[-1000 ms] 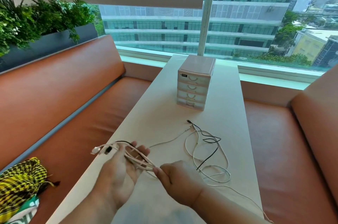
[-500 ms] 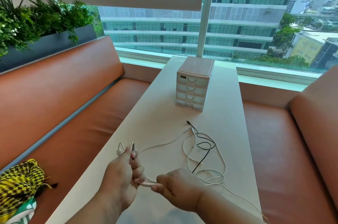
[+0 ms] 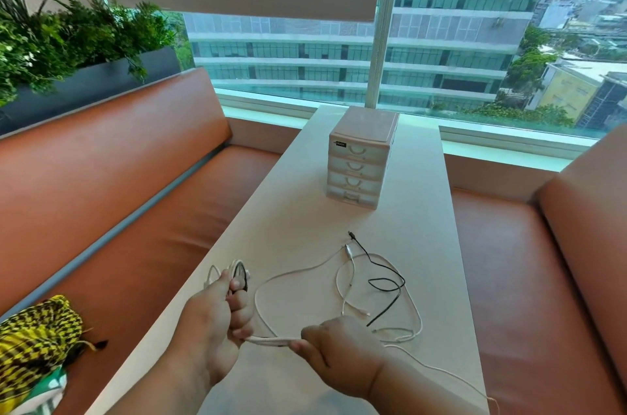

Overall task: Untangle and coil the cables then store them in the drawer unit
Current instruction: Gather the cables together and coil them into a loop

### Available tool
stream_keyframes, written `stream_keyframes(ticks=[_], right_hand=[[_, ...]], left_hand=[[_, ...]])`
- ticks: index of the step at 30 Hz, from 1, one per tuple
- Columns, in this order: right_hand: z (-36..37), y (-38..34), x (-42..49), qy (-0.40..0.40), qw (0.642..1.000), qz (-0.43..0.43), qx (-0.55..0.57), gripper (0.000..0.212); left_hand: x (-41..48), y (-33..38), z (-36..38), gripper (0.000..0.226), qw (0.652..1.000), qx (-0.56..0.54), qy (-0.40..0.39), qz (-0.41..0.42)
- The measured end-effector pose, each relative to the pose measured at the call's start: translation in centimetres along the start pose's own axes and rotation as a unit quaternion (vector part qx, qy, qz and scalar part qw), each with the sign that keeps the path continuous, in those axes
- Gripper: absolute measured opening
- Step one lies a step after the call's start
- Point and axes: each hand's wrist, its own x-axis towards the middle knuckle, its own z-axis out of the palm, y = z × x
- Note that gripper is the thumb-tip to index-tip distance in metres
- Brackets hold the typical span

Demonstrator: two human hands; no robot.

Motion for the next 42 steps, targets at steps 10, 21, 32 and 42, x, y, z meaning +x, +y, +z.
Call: stream_keyframes(ticks=[10, 21, 32, 42], right_hand=[[0.1, 1.9, -0.7, 0.024, 0.999, 0.027, -0.038, 0.078], [-1.3, 3.3, -0.3, 0.003, 0.997, 0.028, -0.066, 0.077], [-2.5, 5.3, -0.4, -0.005, 0.996, 0.041, -0.085, 0.077], [-3.6, 7.9, -1.5, 0.001, 0.992, 0.052, -0.116, 0.081]], left_hand=[[0.7, 1.1, -1.3, 0.042, 0.999, -0.038, 0.000, 0.021], [0.1, 2.7, -1.9, 0.042, 0.999, -0.002, 0.006, 0.043], [0.8, 3.1, -3.5, 0.041, 0.998, 0.042, 0.017, 0.043], [0.4, 3.9, -4.1, 0.043, 0.998, 0.042, 0.026, 0.044]])
